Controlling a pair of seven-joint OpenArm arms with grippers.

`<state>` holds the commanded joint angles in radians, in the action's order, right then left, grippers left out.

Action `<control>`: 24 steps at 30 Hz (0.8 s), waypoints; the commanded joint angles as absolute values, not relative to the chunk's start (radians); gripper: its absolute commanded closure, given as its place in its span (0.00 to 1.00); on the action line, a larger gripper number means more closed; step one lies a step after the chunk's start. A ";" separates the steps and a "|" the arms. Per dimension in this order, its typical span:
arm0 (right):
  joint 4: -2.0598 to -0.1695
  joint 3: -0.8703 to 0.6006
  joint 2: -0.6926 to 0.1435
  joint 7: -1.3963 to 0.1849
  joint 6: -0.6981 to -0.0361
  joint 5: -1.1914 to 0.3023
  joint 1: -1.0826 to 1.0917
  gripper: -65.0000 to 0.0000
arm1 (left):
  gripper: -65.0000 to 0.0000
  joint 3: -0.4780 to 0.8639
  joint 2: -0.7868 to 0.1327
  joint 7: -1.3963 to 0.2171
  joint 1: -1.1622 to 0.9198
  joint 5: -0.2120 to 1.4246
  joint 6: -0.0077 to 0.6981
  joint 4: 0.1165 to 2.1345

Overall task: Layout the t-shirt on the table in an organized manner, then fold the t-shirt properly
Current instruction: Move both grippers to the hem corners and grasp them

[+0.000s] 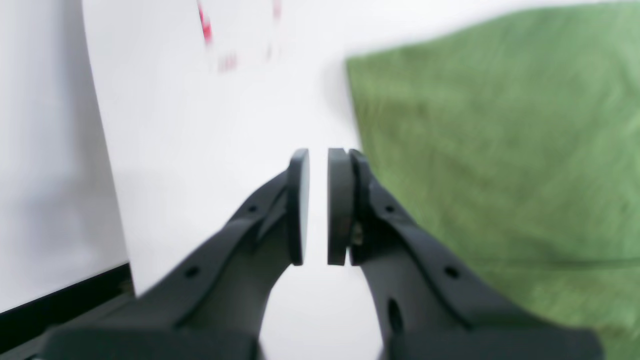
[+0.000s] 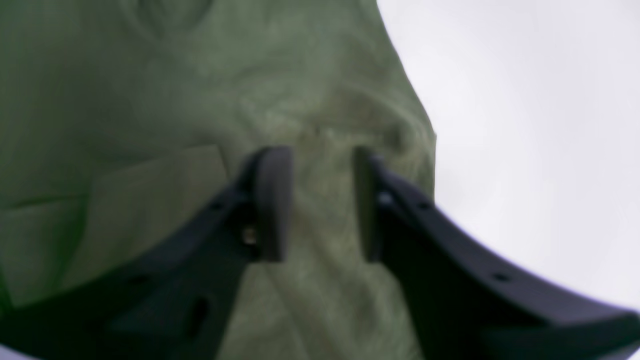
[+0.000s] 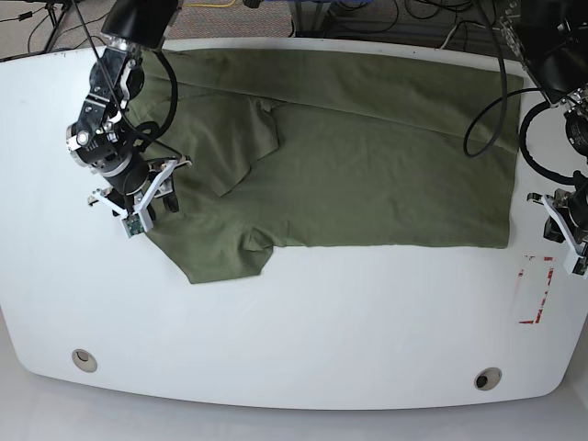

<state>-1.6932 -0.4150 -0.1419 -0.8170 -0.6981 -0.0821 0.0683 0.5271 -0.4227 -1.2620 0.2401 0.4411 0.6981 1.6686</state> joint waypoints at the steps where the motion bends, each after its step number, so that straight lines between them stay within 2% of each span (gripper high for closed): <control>1: -1.678 -0.415 -0.142 -0.816 -0.698 -0.068 0.084 0.47 | 0.87 0.527 -0.415 -1.253 0.246 0.441 0.698 1.669; 4: -1.618 -0.415 -0.142 -0.812 -0.698 -0.028 0.142 0.44 | 0.72 0.527 -0.403 -1.225 0.248 0.441 0.698 1.669; 7: -1.532 -0.415 -0.148 -0.802 -0.698 -0.008 0.214 0.45 | 0.47 0.527 -0.392 -1.213 0.255 0.441 0.698 1.669; 10: -1.434 -0.417 -0.163 -0.746 -0.698 -0.002 0.271 0.45 | 0.32 0.529 -0.358 -1.211 0.268 0.441 0.698 1.669; 24: -0.914 -0.414 -0.266 -0.464 -0.698 -0.002 0.433 0.45 | 0.32 0.529 -0.343 -1.211 0.280 0.443 0.698 1.669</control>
